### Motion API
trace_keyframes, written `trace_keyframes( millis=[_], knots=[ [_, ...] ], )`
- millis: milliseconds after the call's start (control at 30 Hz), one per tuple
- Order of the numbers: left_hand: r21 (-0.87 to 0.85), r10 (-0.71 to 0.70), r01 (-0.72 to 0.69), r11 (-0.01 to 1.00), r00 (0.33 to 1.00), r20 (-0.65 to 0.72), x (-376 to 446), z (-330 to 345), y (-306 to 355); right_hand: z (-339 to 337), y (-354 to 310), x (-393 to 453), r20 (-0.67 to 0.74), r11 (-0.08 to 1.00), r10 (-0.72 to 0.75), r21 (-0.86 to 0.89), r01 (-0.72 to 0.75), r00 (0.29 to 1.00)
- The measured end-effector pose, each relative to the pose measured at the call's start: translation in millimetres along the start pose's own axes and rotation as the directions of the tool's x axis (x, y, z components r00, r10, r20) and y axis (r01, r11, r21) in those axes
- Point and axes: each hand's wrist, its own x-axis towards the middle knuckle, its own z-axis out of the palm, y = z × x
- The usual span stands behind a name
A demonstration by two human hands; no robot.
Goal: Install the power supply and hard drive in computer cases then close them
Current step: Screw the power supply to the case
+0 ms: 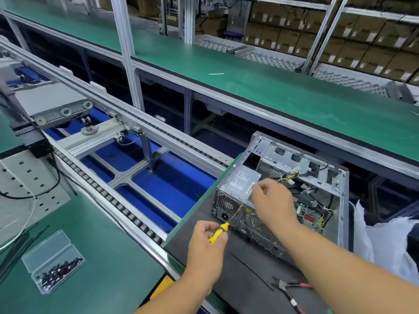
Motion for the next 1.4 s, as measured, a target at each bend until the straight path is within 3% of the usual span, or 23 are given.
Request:
trace_keyframes(
  millis=[67,133,267,400,500,567,633,733,800,900,1000,1067,1167,1233,1267,1333,1400],
  knots=[
    [-0.232,-0.140,0.136,0.963,0.990,0.002,0.5,3.3,2.9,-6.1,-3.3,30.0,-0.003,0.999,-0.026,0.020,0.027,1.000],
    [-0.381,-0.243,0.232,0.895,0.970,0.019,-1.1,6.3,2.7,-2.7,0.3,57.1,0.106,1.000,-0.007,-0.011,0.008,0.994],
    [-0.534,-0.308,0.306,0.788,0.947,0.089,-5.3,9.6,0.2,18.1,20.6,68.6,0.357,0.979,0.064,0.159,-0.128,0.932],
    [-0.697,-0.370,0.428,0.575,0.896,0.246,1.5,9.5,4.7,25.0,27.7,70.5,0.361,0.971,0.043,0.204,-0.124,0.932],
    [-0.647,-0.438,0.590,0.483,0.803,0.405,4.7,4.9,9.3,25.3,27.4,73.6,0.361,0.973,0.033,0.203,-0.113,0.932],
    [-0.556,-0.470,0.618,0.557,0.786,0.403,5.2,3.3,7.8,25.2,27.6,74.2,0.359,0.973,0.023,0.208,-0.104,0.933],
    [-0.478,-0.437,0.543,0.690,0.840,0.322,4.6,4.2,5.6,26.0,29.5,75.4,0.353,0.975,0.009,0.203,-0.086,0.936],
    [-0.267,-0.265,0.283,0.921,0.959,0.103,3.5,8.7,0.3,26.9,31.4,77.3,0.346,0.977,0.006,0.199,-0.080,0.938],
    [-0.067,-0.105,0.104,0.992,0.994,-0.012,0.3,11.6,-3.5,28.3,32.2,77.4,0.345,0.973,0.002,0.217,-0.082,0.939],
    [0.012,0.057,-0.056,0.998,0.994,-0.098,-3.0,13.8,-4.6,29.9,33.3,77.8,0.344,0.966,0.011,0.240,-0.100,0.939],
    [0.099,0.153,-0.143,0.985,0.983,-0.101,-5.2,14.6,-1.2,31.1,33.9,78.3,0.346,0.959,0.030,0.254,-0.124,0.938],
    [0.061,0.119,-0.114,0.992,0.989,-0.084,-7.7,17.3,0.1,31.3,34.4,78.2,0.355,0.959,0.043,0.247,-0.138,0.934],
    [-0.113,-0.091,0.082,0.990,0.993,-0.080,-8.5,21.6,2.8,29.5,31.7,76.4,0.384,0.960,0.059,0.230,-0.157,0.922],
    [-0.116,-0.128,0.115,0.987,0.986,-0.109,-5.4,20.8,2.8,25.8,25.3,70.3,0.367,0.969,0.088,0.184,-0.165,0.926],
    [-0.087,-0.108,0.099,0.991,0.987,-0.117,-4.9,19.3,3.4,22.7,21.4,61.8,0.299,0.982,0.102,0.125,-0.145,0.949],
    [-0.016,-0.062,0.061,0.998,0.992,-0.108,-5.8,16.4,4.3,16.3,15.3,33.0,0.016,0.998,0.022,0.052,-0.022,1.000],
    [0.018,-0.042,0.044,0.999,0.994,-0.097,-5.7,15.7,5.0,16.5,17.1,-8.4,-0.204,0.978,-0.120,0.146,0.152,0.972]
  ],
)
